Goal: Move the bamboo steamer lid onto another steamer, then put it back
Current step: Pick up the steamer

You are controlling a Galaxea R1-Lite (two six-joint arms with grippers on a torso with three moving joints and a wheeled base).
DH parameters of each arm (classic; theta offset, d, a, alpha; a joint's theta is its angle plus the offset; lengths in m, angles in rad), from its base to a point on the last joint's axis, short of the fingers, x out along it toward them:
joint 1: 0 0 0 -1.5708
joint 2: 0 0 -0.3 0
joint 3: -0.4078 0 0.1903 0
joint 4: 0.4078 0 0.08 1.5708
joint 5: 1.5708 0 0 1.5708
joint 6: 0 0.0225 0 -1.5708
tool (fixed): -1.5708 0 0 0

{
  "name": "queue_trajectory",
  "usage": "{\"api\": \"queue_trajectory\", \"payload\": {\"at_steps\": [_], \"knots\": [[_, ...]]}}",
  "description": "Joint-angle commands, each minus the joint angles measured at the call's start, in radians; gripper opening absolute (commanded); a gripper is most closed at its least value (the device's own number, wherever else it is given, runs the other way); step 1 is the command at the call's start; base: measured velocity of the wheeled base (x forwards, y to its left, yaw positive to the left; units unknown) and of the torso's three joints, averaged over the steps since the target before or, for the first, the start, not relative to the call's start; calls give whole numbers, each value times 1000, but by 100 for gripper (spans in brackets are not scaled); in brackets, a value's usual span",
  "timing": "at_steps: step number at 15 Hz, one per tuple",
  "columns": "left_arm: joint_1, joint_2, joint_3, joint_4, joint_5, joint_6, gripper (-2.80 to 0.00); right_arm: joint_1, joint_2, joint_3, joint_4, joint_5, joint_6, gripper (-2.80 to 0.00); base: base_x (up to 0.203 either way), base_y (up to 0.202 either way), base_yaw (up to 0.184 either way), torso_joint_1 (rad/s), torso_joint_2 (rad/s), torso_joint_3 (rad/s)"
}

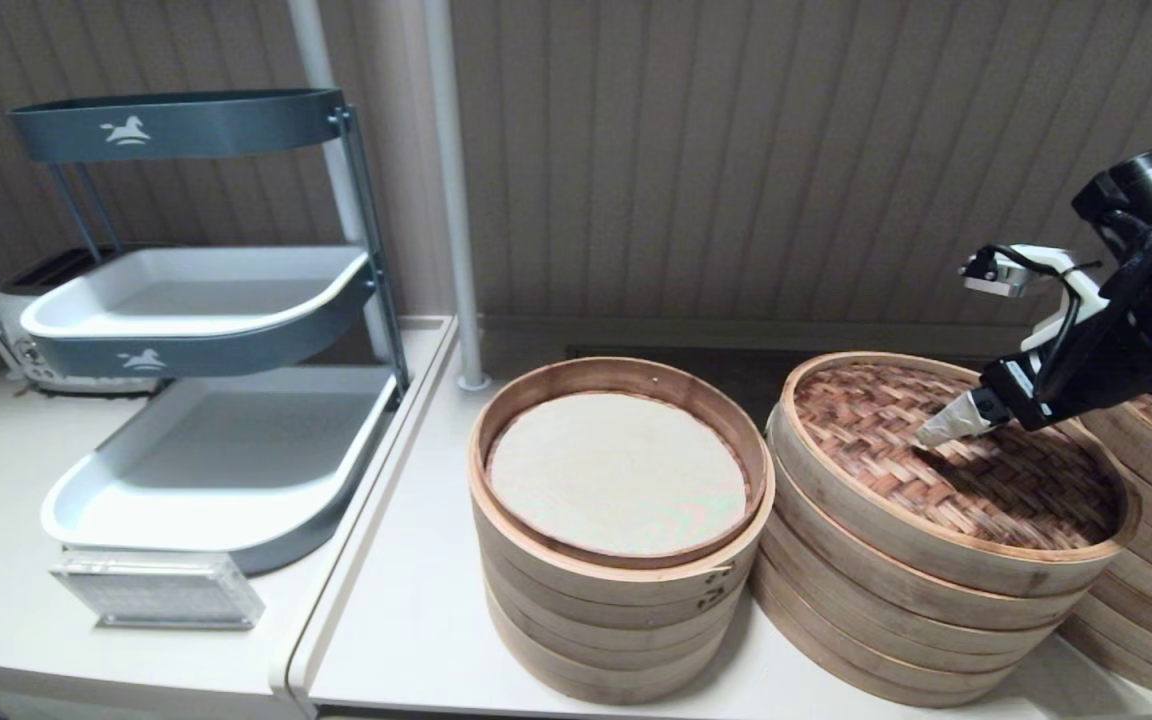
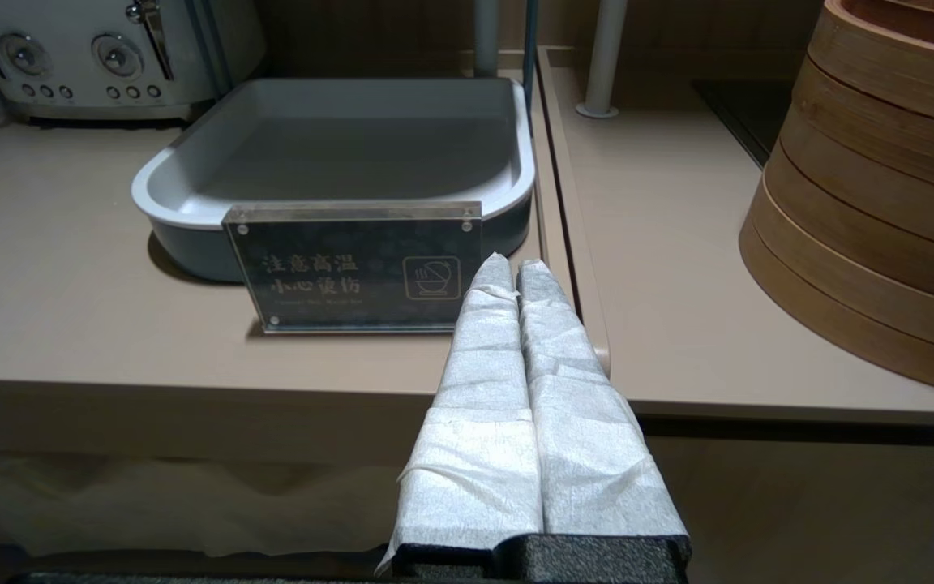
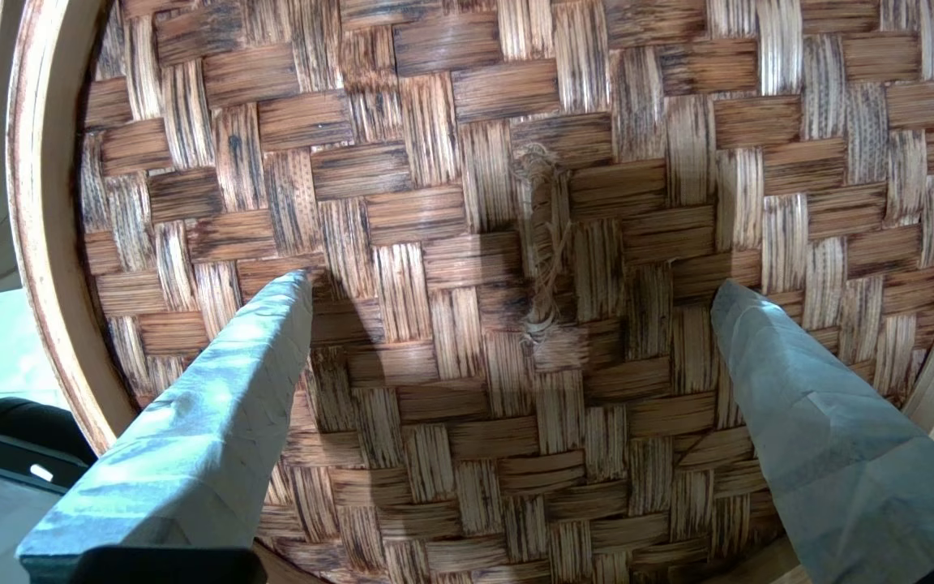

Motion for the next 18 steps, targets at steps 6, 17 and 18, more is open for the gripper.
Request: {"api": "queue_trajectory", "payload": {"at_steps": [6, 17, 18], "knots": [[0, 0, 28, -1, 0, 0, -280, -8, -6, -36, 6, -1, -2, 0, 0, 0, 0, 0, 0, 0], [0, 0, 28, -1, 0, -1, -280, 5, 33, -52, 5, -82, 0, 0, 0, 0, 0, 0, 0, 0], [0, 0, 28, -1, 0, -1, -280, 6, 38, -56, 5, -82, 0, 0, 0, 0, 0, 0, 0, 0]]}}
